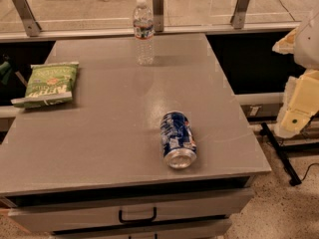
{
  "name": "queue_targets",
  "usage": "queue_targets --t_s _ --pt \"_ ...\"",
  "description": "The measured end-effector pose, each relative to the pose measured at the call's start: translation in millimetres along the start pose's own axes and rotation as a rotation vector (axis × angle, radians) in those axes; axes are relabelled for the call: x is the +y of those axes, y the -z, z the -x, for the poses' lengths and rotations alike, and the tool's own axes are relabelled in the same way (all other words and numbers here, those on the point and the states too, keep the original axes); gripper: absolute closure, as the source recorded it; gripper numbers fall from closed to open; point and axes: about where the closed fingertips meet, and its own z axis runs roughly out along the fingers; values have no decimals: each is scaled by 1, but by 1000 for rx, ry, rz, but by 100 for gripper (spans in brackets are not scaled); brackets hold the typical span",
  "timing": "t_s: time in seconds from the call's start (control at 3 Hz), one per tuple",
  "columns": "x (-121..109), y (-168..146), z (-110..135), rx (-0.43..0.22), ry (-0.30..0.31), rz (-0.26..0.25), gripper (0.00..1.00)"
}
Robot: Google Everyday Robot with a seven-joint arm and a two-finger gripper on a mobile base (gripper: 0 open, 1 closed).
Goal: Knock water bottle over
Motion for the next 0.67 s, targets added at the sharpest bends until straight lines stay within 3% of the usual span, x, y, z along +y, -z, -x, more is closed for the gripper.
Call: queue_targets --t_s 0.33,0.67 --pt "0 0 0 0 0 0 0" --pt "-28 -14 4 -71 -19 -26 0"
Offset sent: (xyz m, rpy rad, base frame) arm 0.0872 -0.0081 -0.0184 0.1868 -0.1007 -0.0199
